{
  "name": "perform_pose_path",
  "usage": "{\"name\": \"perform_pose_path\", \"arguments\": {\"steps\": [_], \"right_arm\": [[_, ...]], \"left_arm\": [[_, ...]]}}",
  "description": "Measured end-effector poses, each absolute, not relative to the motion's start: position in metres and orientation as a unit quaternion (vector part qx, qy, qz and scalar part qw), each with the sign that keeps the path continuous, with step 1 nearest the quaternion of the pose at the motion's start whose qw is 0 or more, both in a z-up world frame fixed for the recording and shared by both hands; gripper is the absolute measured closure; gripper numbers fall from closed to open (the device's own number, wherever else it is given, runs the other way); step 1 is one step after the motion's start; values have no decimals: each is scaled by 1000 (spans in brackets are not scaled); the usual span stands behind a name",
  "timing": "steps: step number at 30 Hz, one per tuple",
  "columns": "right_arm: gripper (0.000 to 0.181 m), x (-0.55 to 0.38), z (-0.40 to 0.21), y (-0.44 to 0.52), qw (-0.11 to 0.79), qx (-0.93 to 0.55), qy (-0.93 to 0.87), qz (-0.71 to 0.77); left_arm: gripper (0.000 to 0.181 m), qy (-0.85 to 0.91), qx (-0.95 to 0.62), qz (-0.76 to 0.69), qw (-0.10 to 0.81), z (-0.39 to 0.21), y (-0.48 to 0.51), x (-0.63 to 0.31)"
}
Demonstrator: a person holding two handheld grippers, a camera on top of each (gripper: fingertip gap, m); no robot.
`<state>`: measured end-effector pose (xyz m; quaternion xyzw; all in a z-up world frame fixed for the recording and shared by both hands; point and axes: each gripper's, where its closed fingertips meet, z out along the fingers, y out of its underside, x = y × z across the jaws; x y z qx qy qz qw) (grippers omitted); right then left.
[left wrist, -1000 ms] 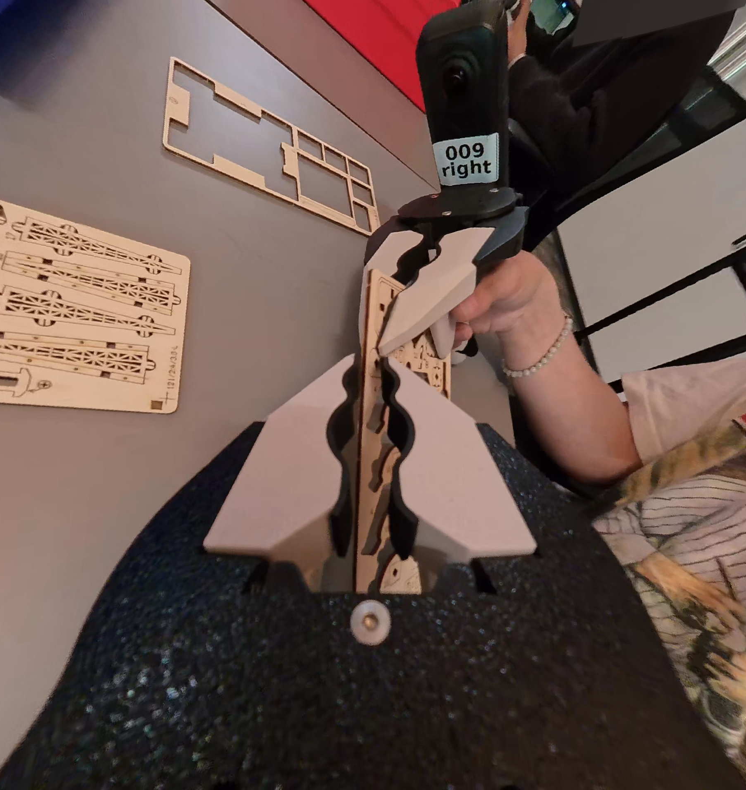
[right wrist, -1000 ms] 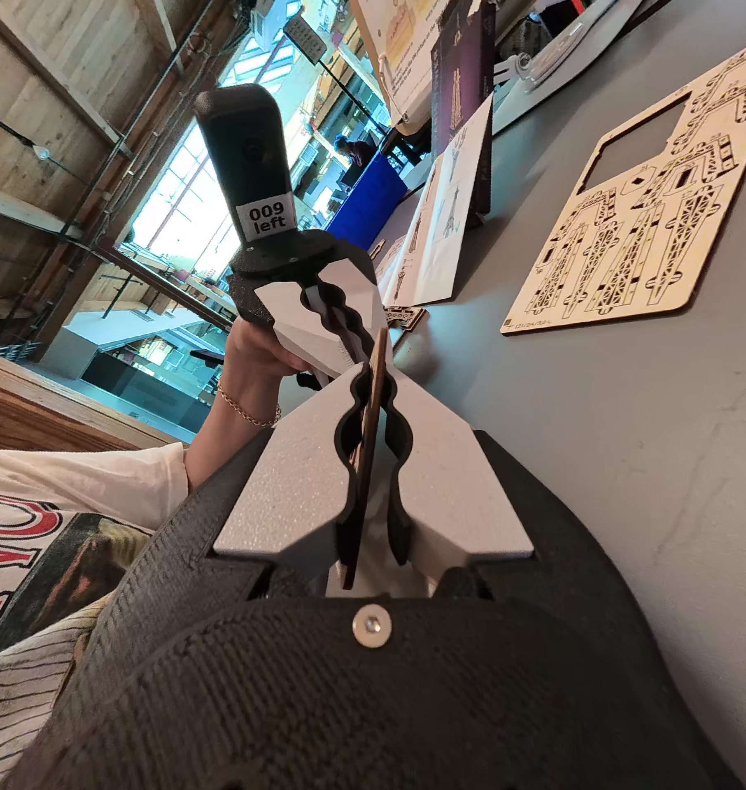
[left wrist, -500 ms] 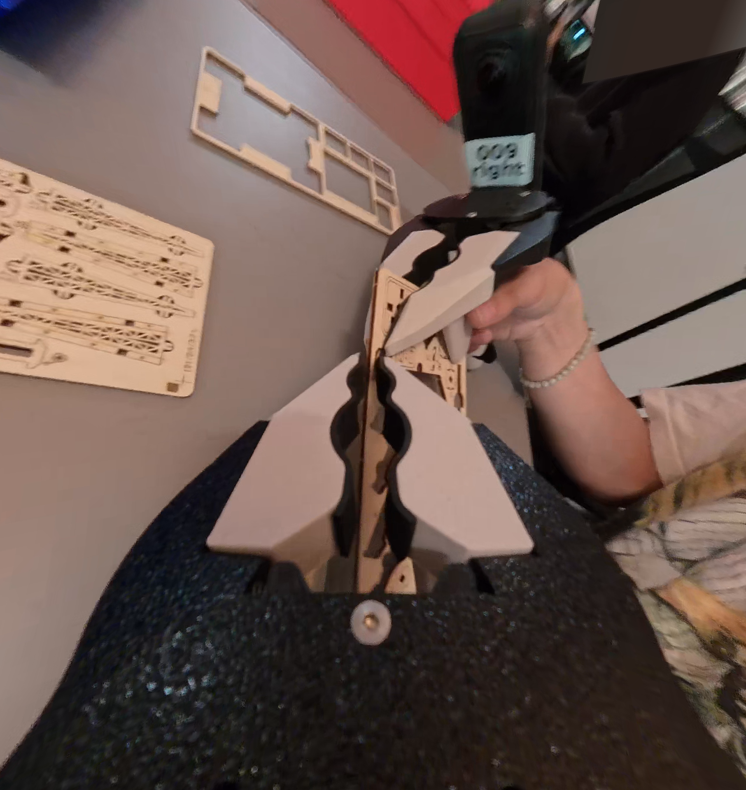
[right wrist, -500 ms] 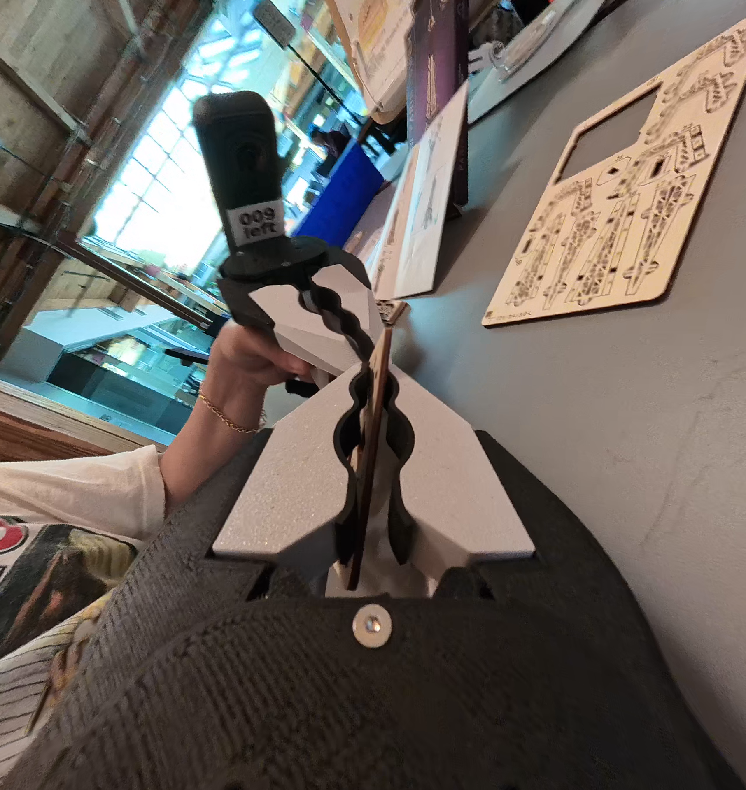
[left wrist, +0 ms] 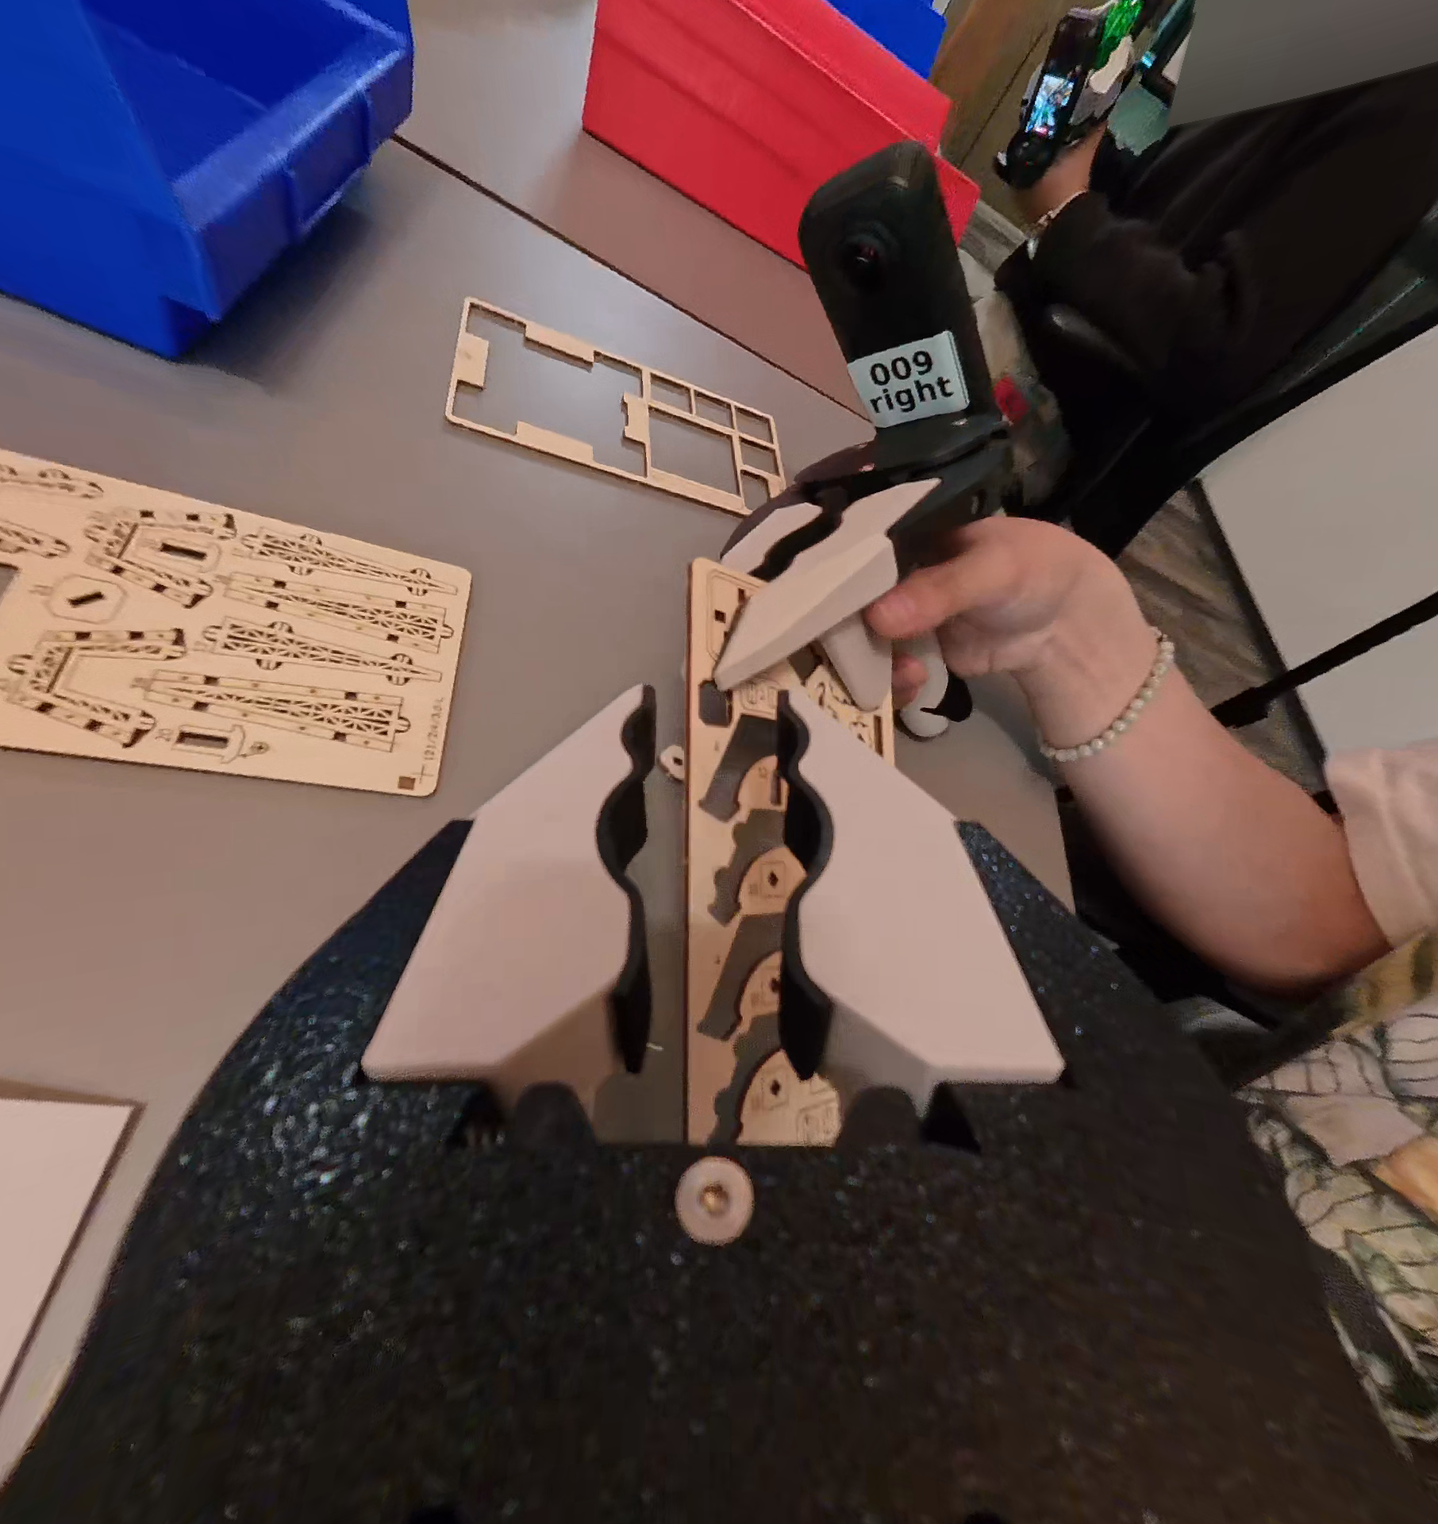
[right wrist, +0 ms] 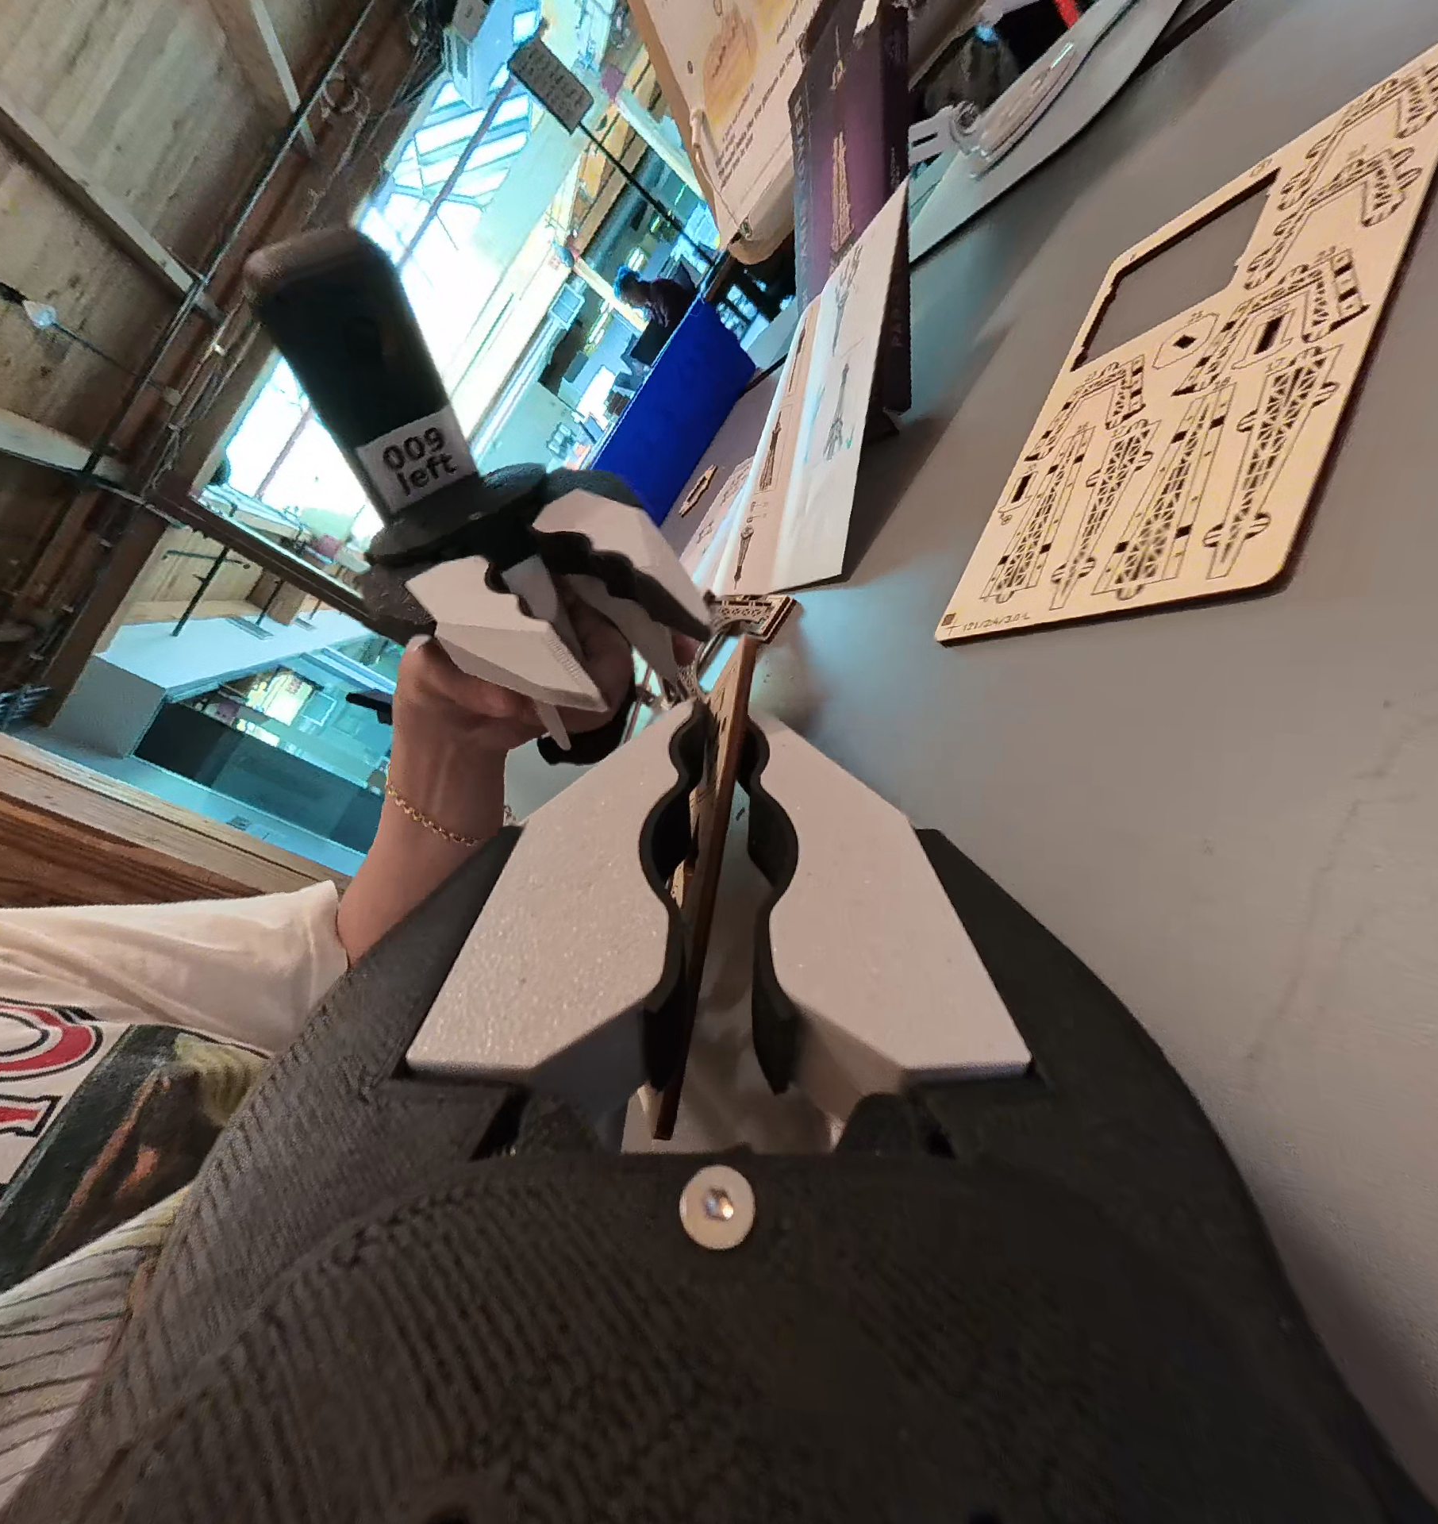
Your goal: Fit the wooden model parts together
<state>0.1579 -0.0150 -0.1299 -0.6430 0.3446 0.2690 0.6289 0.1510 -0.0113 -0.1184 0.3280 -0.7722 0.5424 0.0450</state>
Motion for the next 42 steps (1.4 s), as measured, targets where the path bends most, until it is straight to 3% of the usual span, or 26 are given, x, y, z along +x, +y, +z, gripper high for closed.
{"name": "perform_pose_path", "arguments": {"steps": [4, 6, 7, 10, 11, 19, 23, 29, 35, 39, 42], "right_arm": [[179, 149, -107, -18, 674, -608, 293, 300], [180, 150, -104, -18, 682, -608, 287, 289], [177, 151, -102, -18, 688, -606, 284, 280], [128, 166, -102, -26, 700, -597, 311, 240], [123, 171, -102, -31, 704, -592, 320, 226], [138, 164, -98, -22, 708, -588, 303, 249], [167, 147, -89, -6, 719, -589, 255, 268], [161, 139, -87, 2, 714, -582, 247, 301], [181, 125, -85, 8, 711, -593, 207, 315], [181, 121, -84, 6, 710, -604, 191, 308], [181, 113, -87, 6, 699, -623, 172, 306]], "left_arm": [[152, -810, 307, 497, 45, -133, -9, 137], [178, -797, 297, 519, 87, -126, -14, 128], [179, -788, 305, 526, 97, -124, -13, 128], [180, -744, 374, 548, 79, -121, 3, 146], [181, -716, 396, 569, 78, -115, 9, 151], [181, -519, 433, 731, 95, -59, 38, 159], [181, -507, 426, 744, 89, -53, 39, 157], [181, -484, 429, 759, 75, -48, 44, 157], [181, -457, 424, 778, 71, -44, 42, 157], [181, -503, 386, 771, 60, -43, 41, 149], [167, -566, 353, 744, 50, -47, 34, 140]]}}
